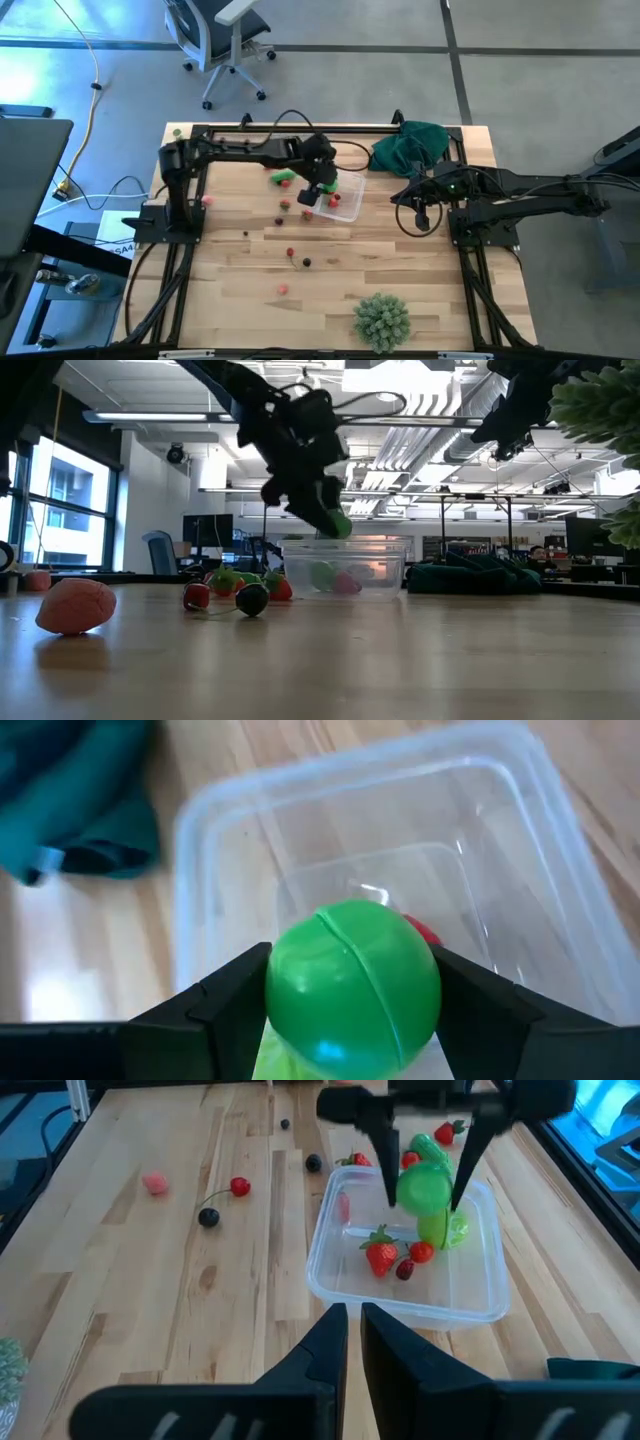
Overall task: Pick and placing Produce into tupperware
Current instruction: Put the green pear into the transparent bin
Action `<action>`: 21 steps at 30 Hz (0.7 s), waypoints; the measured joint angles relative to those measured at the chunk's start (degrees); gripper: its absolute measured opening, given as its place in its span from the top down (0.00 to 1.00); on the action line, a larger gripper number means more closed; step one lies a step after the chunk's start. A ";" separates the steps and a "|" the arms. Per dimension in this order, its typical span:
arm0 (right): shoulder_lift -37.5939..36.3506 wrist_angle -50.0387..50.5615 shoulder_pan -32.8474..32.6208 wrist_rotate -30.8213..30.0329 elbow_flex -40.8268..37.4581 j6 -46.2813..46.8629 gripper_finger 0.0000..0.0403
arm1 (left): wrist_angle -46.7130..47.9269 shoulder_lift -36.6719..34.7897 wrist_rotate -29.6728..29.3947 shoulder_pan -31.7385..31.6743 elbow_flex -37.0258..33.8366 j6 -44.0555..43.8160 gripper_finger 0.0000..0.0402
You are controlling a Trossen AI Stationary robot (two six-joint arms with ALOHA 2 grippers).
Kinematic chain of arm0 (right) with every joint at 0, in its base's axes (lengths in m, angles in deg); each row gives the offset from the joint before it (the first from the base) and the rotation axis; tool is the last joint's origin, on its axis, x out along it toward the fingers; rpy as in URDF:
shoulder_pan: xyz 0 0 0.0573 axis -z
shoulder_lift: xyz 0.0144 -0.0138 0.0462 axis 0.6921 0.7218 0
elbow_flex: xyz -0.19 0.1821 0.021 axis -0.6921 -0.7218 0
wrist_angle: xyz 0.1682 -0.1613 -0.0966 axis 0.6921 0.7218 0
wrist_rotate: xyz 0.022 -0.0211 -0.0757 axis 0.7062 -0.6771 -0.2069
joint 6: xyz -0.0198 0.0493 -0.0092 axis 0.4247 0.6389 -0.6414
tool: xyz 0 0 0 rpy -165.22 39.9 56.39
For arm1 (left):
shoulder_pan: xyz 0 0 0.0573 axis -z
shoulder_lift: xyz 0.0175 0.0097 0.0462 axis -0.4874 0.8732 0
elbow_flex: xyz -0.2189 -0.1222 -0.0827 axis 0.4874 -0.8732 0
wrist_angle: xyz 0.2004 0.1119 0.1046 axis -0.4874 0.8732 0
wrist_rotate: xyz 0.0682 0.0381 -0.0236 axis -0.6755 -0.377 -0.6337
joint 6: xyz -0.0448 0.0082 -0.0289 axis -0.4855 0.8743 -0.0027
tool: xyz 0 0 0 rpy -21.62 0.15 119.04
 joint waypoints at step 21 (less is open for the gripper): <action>0.00 0.00 0.01 0.00 0.00 -0.01 0.94 | 1.42 4.83 0.31 4.31 -0.02 0.45 0.42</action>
